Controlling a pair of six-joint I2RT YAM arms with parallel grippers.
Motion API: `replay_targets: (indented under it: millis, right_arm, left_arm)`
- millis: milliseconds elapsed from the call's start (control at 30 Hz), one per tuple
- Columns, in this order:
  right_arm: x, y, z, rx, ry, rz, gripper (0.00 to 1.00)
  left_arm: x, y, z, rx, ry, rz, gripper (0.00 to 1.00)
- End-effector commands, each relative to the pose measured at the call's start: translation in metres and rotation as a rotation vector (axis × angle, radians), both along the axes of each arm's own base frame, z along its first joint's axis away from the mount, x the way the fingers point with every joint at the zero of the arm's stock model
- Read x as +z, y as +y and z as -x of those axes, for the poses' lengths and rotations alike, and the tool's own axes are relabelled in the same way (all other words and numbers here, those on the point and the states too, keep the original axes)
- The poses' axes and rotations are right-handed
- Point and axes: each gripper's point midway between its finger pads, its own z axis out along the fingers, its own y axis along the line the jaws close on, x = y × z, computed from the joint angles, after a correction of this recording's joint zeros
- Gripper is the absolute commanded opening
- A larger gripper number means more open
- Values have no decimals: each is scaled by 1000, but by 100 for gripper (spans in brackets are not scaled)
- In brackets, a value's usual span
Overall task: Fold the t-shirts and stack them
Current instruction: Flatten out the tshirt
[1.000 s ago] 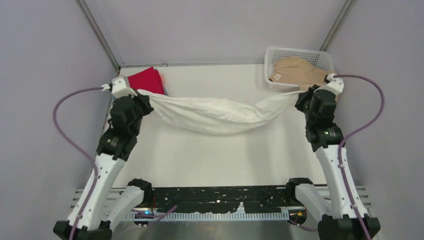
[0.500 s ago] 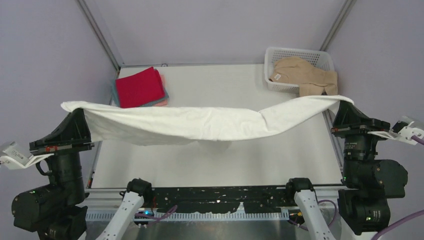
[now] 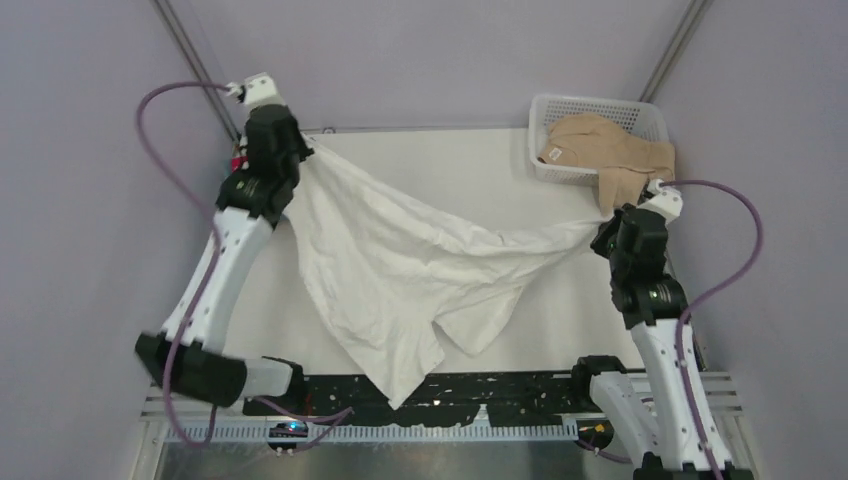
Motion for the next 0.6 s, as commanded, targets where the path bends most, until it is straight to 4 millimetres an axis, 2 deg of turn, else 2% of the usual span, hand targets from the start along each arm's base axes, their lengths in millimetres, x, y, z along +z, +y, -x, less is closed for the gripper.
replay_targets:
  millis: [0,33,67,100,133,167,200,233,267,333,367,433,533,567]
  right_arm:
    - [-93,-10,-36,-119,162,-66,13]
    - [-112,-11,-48,-137,199,-74,14]
    - [-139,-20,-50,-188,275,-66,23]
    - [-140,-29,-56,-234,281,-78,48]
    - [-157,-36,-58,-274,345,-68,61]
    - [-153,-42,-61,-307,358,-73,79]
    - [-161,-50,-57,-351,410,-51,86]
    - [-155,-53,-60,-373,399,-48,97]
    - [-153,-59,-55,-405,405,-30,99]
    - [-143,-64,-51,-434,377,-13,96]
    - [-141,-66,-48,-438,376,-2,95]
    - [-133,-65,-42,-427,357,4,95]
    - [-120,-54,-38,-350,302,-27,95]
    - [-122,-51,-35,-335,296,-36,95]
  left_arm:
    - [-96,-18,-87,-26,317,-60,1]
    - [-112,-25,-103,-61,386,-65,9]
    - [-126,-31,-117,-87,454,-68,34]
    - [-139,-37,-125,-105,539,-66,57]
    - [-149,-42,-130,-122,611,-62,71]
    - [-151,-48,-136,-139,646,-52,81]
    - [-152,-53,-138,-157,668,-43,94]
    - [-149,-58,-138,-176,670,-39,99]
    - [-144,-64,-136,-195,659,-39,99]
    - [-134,-72,-124,-220,620,-29,99]
    - [-115,-77,-111,-245,560,-13,100]
    - [-108,-86,-82,-283,506,24,100]
    - [-122,-97,-30,-314,470,56,100]
    - [-136,-97,-10,-306,484,67,100]
